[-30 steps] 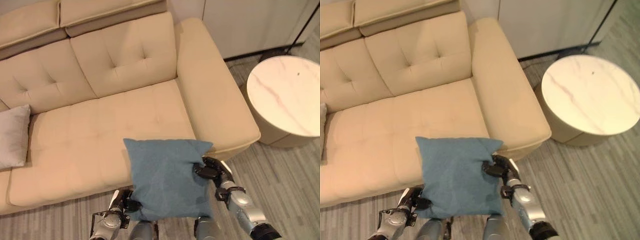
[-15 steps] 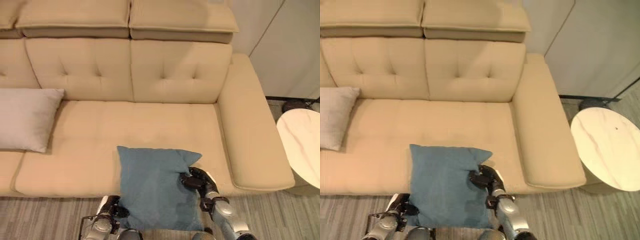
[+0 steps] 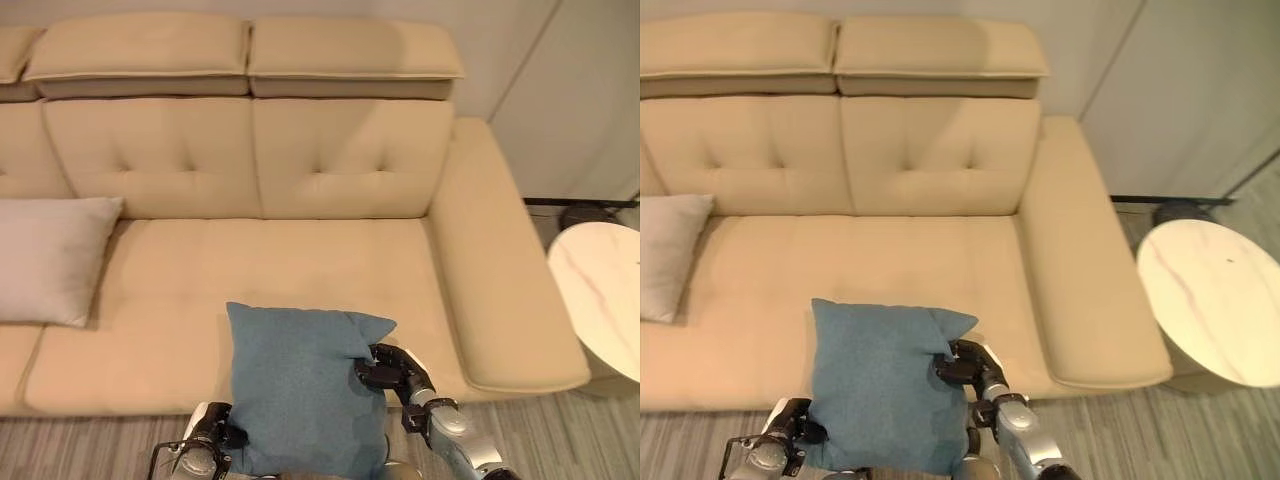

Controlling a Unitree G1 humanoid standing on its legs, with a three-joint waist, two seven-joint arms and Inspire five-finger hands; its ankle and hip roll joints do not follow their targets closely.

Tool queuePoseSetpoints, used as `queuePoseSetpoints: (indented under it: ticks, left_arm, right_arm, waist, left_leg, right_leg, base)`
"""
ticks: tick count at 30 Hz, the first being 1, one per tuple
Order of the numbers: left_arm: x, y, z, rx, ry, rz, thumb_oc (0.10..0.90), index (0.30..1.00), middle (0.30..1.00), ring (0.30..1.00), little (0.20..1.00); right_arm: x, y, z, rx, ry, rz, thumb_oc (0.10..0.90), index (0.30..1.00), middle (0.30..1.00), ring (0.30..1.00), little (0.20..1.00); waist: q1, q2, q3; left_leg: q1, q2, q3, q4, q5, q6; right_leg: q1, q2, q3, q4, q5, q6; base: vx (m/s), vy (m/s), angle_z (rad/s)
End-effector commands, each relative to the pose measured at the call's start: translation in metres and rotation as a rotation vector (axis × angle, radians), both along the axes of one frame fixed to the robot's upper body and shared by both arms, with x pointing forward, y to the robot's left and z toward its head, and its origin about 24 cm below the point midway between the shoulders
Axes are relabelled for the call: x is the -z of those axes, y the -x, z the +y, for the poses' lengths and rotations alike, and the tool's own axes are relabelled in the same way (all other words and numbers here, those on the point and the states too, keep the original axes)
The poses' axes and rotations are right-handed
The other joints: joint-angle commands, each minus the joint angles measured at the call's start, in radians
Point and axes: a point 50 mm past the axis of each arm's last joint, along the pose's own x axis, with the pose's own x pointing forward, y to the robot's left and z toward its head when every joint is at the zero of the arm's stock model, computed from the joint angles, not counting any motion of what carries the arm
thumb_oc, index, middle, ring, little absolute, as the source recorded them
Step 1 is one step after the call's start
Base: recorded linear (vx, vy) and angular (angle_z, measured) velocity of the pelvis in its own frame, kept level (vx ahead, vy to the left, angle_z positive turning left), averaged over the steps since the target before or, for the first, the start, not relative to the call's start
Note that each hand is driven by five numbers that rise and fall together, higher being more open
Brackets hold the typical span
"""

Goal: Pick up all the scattered cushions and arrange them neatly on the sofa.

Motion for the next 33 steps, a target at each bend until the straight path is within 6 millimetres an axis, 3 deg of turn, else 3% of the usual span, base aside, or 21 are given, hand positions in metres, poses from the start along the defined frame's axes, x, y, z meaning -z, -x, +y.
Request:
queuePoseSetpoints:
  ticks: [1,3,4,5,6,7,9,10,11,12,17,25,30,33]
  left_arm:
    - [-0.006,-0.022,-0.030,0.100,0.060,-0.079,0.400,0.300,0.300,0.300,0.300]
    - [-0.005,-0.020,-0.031,0.101,0.064,-0.076,0.400,0.300,0.300,0.300,0.300]
    - [-0.004,-0.017,-0.034,0.094,0.086,-0.079,0.400,0.300,0.300,0.300,0.300]
    - [-0.004,-0.017,-0.034,0.094,0.086,-0.079,0.400,0.300,0.300,0.300,0.300]
    - [-0.005,-0.018,-0.035,0.090,0.093,-0.087,0.400,0.300,0.300,0.300,0.300]
    - [-0.007,-0.022,-0.039,0.094,0.107,-0.106,0.400,0.300,0.300,0.300,0.300]
    - [-0.007,-0.022,-0.042,0.087,0.119,-0.111,0.400,0.300,0.300,0.300,0.300]
    - [-0.007,-0.022,-0.042,0.087,0.119,-0.111,0.400,0.300,0.300,0.300,0.300]
    - [-0.005,-0.018,-0.044,0.082,0.136,-0.106,0.400,0.300,0.300,0.300,0.300]
    - [-0.004,-0.015,-0.044,0.075,0.142,-0.101,0.400,0.300,0.300,0.300,0.300]
    - [-0.002,-0.009,-0.043,0.075,0.143,-0.082,0.400,0.300,0.300,0.300,0.300]
    - [-0.001,-0.005,-0.048,0.067,0.162,-0.082,0.400,0.300,0.300,0.300,0.300]
    - [0.003,0.005,-0.039,-0.005,0.180,-0.059,0.400,0.300,0.300,0.300,0.300]
    - [0.001,0.002,-0.036,-0.016,0.174,-0.075,0.400,0.300,0.300,0.300,0.300]
  right_arm:
    - [-0.063,-0.034,0.036,-0.100,-0.180,-0.329,0.400,0.300,0.300,0.300,0.300]
    - [-0.061,-0.032,0.032,-0.095,-0.169,-0.321,0.400,0.300,0.300,0.300,0.300]
    - [-0.060,-0.028,0.023,-0.088,-0.154,-0.319,0.400,0.300,0.300,0.300,0.300]
    - [-0.060,-0.028,0.023,-0.088,-0.154,-0.319,0.400,0.300,0.300,0.300,0.300]
    - [-0.060,-0.027,0.019,-0.082,-0.142,-0.321,0.400,0.300,0.300,0.300,0.300]
    - [-0.060,-0.026,0.012,-0.069,-0.124,-0.321,0.400,0.300,0.300,0.300,0.300]
    - [-0.058,-0.024,0.009,-0.054,-0.120,-0.309,0.400,0.300,0.300,0.300,0.300]
    - [-0.058,-0.024,0.009,-0.054,-0.120,-0.309,0.400,0.300,0.300,0.300,0.300]
    - [-0.053,-0.023,0.009,-0.052,-0.112,-0.288,0.400,0.300,0.300,0.300,0.300]
    - [-0.051,-0.022,0.008,-0.052,-0.106,-0.279,0.400,0.300,0.300,0.300,0.300]
    - [-0.047,-0.015,0.000,-0.054,-0.077,-0.257,0.400,0.300,0.300,0.300,0.300]
    - [-0.038,-0.005,-0.013,-0.016,-0.032,-0.221,0.400,0.300,0.300,0.300,0.300]
    - [-0.038,-0.005,-0.020,-0.018,0.035,-0.222,0.400,0.300,0.300,0.300,0.300]
    - [-0.040,-0.009,-0.022,-0.023,0.069,-0.234,0.400,0.300,0.300,0.300,0.300]
  waist:
    - [-0.021,0.019,0.012]
    - [-0.024,0.022,0.009]
    - [-0.029,0.025,0.011]
    - [-0.029,0.025,0.011]
    - [-0.028,0.018,0.019]
    - [-0.018,0.007,0.042]
    - [-0.007,0.001,0.051]
    - [-0.007,0.002,0.051]
    - [0.012,0.005,0.050]
    - [0.019,0.005,0.049]
    - [0.021,0.009,0.044]
    - [0.019,0.015,0.049]
    - [0.028,0.028,0.029]
    - [0.032,0.023,0.026]
  left_leg:
    - [0.047,-0.141,-0.038,0.096,-0.197,0.077]
    - [0.045,-0.136,-0.030,0.126,-0.210,0.070]
    - [0.027,-0.113,-0.013,0.230,-0.222,0.048]
    - [0.026,-0.112,-0.013,0.232,-0.223,0.047]
    - [-0.014,-0.088,-0.004,0.337,-0.206,0.029]
    - [-0.103,-0.050,-0.005,0.531,-0.148,0.007]
    - [-0.166,-0.047,-0.012,0.609,-0.142,0.018]
    - [-0.168,-0.046,-0.012,0.611,-0.143,0.018]
    - [-0.233,-0.099,-0.046,0.577,-0.168,0.042]
    - [-0.243,-0.108,-0.051,0.544,-0.180,0.049]
    - [-0.250,-0.083,-0.038,0.444,-0.167,0.050]
    - [-0.257,-0.012,-0.067,0.343,-0.056,0.019]
    - [-0.170,-0.030,-0.075,0.240,-0.045,0.014]
    - [-0.196,-0.048,-0.091,0.271,-0.051,0.015]
  right_leg:
    - [-0.002,0.151,-0.026,-0.087,-0.004,-0.066]
    - [0.006,0.152,-0.019,-0.081,-0.009,-0.073]
    - [0.030,0.152,-0.012,-0.073,-0.028,-0.088]
    - [0.030,0.153,-0.012,-0.073,-0.028,-0.089]
    - [0.040,0.151,-0.007,-0.071,-0.036,-0.100]
    - [0.063,0.149,0.004,-0.067,-0.048,-0.125]
    - [0.081,0.151,0.014,-0.068,-0.061,-0.136]
    - [0.080,0.152,0.014,-0.068,-0.061,-0.136]
    - [0.099,0.158,0.046,-0.078,-0.069,-0.130]
    - [0.109,0.159,0.057,-0.079,-0.073,-0.125]
    - [0.139,0.154,0.079,-0.076,-0.088,-0.120]
    - [0.179,0.150,0.109,-0.051,-0.109,-0.118]
    - [0.218,0.156,0.107,-0.074,-0.122,-0.110]
    - [0.218,0.151,0.108,-0.082,-0.118,-0.111]
  base:
    - [0.15,-0.126,-0.07]
    - [0.18,-0.141,-0.05]
    - [0.17,-0.172,-0.04]
    - [0.14,-0.217,-0.02]
    - [0.08,-0.221,-0.03]
    - [0.11,-0.283,-0.07]
    - [0.09,-0.173,-0.13]
    - [0.12,-0.080,-0.23]
    - [0.14,-0.047,-0.18]
    - [0.20,-0.057,-0.35]
    - [0.14,-0.011,-0.37]
    - [0.13,0.008,-0.17]
    - [0.16,0.041,-0.11]
    - [0.08,0.055,-0.01]
